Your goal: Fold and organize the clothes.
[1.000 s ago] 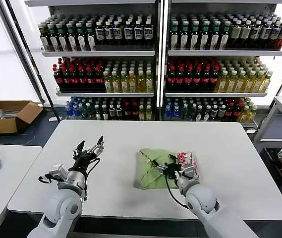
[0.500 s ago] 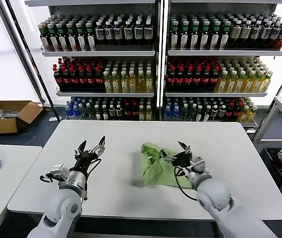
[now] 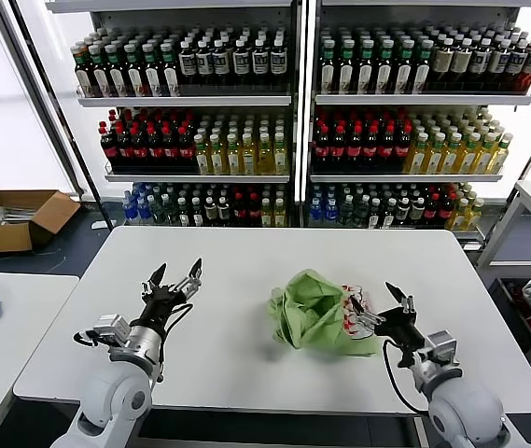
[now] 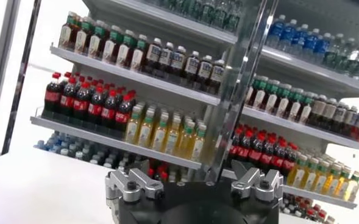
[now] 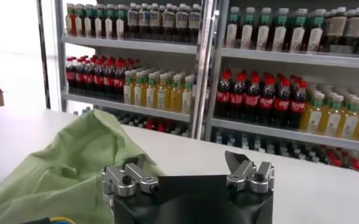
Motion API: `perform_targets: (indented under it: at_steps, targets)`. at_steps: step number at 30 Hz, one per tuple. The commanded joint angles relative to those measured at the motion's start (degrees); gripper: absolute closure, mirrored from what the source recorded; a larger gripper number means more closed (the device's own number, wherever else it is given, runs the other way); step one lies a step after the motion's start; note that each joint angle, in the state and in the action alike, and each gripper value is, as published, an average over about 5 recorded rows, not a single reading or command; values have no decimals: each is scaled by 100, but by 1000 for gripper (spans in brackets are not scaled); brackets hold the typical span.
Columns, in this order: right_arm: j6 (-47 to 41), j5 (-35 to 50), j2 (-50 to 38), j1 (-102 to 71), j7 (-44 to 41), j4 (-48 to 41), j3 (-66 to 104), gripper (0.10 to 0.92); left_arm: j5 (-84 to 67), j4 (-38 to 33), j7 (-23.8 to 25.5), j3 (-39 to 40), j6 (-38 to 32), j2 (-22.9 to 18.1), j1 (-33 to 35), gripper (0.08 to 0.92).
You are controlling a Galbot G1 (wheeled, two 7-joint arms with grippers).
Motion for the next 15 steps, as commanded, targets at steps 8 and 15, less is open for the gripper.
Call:
perform_targets:
  at_steps: [8, 15]
  targets:
    - [222, -125, 75, -537, -237, 114, 277, 203, 51, -161, 78, -25, -35, 13, 139, 177]
    - [226, -32, 84, -576, -226, 191, 336, 203, 50, -156, 103, -63, -38, 51, 148, 177]
